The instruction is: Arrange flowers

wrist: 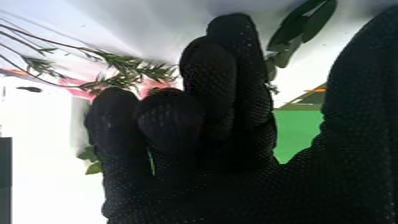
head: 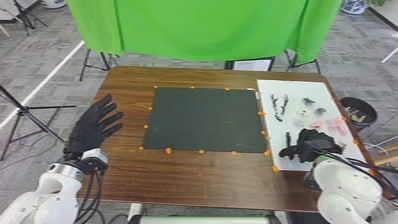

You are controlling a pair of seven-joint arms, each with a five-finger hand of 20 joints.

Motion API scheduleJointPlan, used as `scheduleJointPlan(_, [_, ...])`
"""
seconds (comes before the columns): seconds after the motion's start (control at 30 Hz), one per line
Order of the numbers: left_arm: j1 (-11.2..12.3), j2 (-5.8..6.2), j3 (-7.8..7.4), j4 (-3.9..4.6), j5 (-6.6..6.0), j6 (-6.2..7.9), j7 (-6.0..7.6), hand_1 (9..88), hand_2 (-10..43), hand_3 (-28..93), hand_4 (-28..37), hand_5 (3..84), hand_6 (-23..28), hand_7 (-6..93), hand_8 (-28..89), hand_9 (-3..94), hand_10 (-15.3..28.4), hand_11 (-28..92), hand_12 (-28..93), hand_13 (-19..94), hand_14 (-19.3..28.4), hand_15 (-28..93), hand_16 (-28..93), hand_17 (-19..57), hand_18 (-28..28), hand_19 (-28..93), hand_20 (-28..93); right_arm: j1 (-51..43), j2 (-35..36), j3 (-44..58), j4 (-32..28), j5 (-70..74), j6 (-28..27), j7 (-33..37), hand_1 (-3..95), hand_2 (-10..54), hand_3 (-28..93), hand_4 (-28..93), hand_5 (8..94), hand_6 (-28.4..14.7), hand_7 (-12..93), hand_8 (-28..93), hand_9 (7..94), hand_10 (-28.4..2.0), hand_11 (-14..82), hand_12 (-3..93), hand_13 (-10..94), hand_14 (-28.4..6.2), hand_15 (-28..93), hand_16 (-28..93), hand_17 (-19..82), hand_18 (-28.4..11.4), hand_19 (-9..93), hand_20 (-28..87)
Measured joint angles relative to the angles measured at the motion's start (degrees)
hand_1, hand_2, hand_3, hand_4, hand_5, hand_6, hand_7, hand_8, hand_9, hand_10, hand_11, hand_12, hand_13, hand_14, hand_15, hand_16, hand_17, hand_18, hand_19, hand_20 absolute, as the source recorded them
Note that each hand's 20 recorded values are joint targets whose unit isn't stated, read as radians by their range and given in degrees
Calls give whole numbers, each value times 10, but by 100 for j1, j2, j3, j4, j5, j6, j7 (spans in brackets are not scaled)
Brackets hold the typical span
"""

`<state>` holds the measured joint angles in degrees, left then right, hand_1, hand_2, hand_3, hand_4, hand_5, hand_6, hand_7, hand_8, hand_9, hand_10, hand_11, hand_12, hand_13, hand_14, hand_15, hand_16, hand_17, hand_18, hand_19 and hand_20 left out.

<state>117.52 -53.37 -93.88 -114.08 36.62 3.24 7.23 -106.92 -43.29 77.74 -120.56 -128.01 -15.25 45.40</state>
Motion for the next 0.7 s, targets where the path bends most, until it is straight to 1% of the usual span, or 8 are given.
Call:
scheduleJointPlan(0.07, [7,4,-2,0,0,0,-1,291,-73,684,-283,209,32,226,-127,158,100,231,171,132,137,345,-16,-112,200,410,98,62,-1,-76,54,-45,43,16,324,-95,755,-283,752,18,461,-135,809,-110,524,346,756,-87,777,288,509,-171,932,639])
scheduleJointPlan(0.13, [7,9,-2,0,0,0,-2,289,-73,686,-283,209,32,225,-127,157,100,232,172,132,137,345,-16,-112,200,410,98,122,0,-152,103,-94,96,27,360,-95,727,-283,751,12,452,7,815,-107,523,350,763,-82,778,291,515,-169,932,643])
scheduleJointPlan(0.23, [7,16,-1,0,0,0,-2,289,-72,685,-283,209,32,226,-127,157,101,233,172,132,137,345,-16,-112,200,410,98,188,-11,-214,149,-124,108,20,422,-95,686,-283,748,11,476,45,824,-102,521,355,769,-77,777,298,520,-167,932,646])
scheduleJointPlan(0.4, [10,17,-1,-1,-3,0,-1,289,-72,685,-283,209,32,225,-127,158,101,232,172,132,137,344,-16,-112,201,410,98,325,-80,-238,182,-27,-201,-109,478,-95,726,-283,758,19,489,61,835,-93,524,367,778,-70,775,316,528,-161,932,652])
scheduleJointPlan(0.5, [18,17,-4,-3,-3,0,-1,288,-72,686,-283,209,32,226,-127,158,101,233,172,132,137,344,-15,-112,201,410,98,386,-118,-194,186,136,-331,-207,464,-95,781,-282,757,12,493,104,836,-92,527,390,779,-72,780,324,529,-164,932,661])
scheduleJointPlan(0.57, [25,12,-6,-4,-3,0,-1,288,-72,685,-283,209,32,225,-127,158,102,232,171,132,137,343,-15,-112,201,410,98,388,-135,-133,203,297,-326,-256,434,-95,847,-266,739,8,523,163,828,-96,562,412,778,-77,794,332,528,-168,932,682])
scheduleJointPlan(0.63, [31,9,-7,-4,-3,1,-1,288,-72,685,-283,209,32,225,-127,158,102,232,171,132,137,344,-15,-112,201,410,98,376,-141,-93,240,425,-261,-336,403,-95,882,-233,724,6,555,199,823,-96,578,417,781,-77,809,334,533,-169,932,705])
scheduleJointPlan(0.7, [36,7,-7,-4,-3,1,-1,288,-72,685,-283,209,32,225,-126,158,102,233,171,131,137,344,-15,-112,201,410,98,341,-141,-100,285,438,-62,-447,386,-95,894,-197,713,3,585,230,825,-97,611,392,789,-77,822,330,546,-169,932,736])
